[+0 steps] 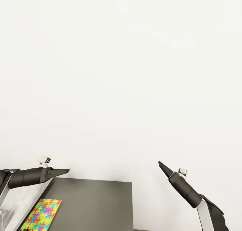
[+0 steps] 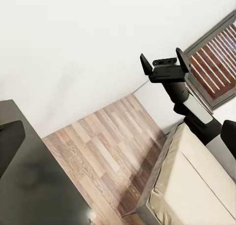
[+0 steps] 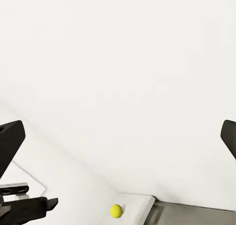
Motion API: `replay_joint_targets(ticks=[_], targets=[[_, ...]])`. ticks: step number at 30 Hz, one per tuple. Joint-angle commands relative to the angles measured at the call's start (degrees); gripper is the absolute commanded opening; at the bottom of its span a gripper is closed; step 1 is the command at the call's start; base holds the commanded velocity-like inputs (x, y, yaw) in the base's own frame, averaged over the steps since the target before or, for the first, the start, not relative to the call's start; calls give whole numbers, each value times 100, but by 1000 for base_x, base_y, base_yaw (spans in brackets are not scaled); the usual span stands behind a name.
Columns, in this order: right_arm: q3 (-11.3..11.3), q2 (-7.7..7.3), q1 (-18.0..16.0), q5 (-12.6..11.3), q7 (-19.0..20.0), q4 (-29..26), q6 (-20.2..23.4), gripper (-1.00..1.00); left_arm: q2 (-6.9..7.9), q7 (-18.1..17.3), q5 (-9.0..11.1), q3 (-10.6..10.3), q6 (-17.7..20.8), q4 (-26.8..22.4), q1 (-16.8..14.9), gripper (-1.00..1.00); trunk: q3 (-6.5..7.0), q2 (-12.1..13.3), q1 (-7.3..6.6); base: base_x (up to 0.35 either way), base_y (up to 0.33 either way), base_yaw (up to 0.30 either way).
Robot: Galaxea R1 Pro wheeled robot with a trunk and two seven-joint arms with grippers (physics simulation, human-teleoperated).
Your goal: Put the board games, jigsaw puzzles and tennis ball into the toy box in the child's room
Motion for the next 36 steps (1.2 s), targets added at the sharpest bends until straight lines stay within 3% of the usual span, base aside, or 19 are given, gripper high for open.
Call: replay_joint_targets(ticks=[1,27,33,36], targets=[[-13,2,-3,-19,13,1,43,100,1,-23,-3,-1,60,1,-1,100,-3,-4,2,0,0,0],[5,-33,-3,30,-81,-4,57,100,6,-23,-9,7,58,114,-3,100,-3,-4,2,0,0,0],[30,-42,-5,68,-822,-129,144,100,-2,-23,-18,1,52,209,-2,100,-3,-4,2,0,0,0],[39,-42,-6,77,-1488,-247,329,100,-32,-23,-31,2,51,226,-1,100,-3,-4,2,0,0,0]])
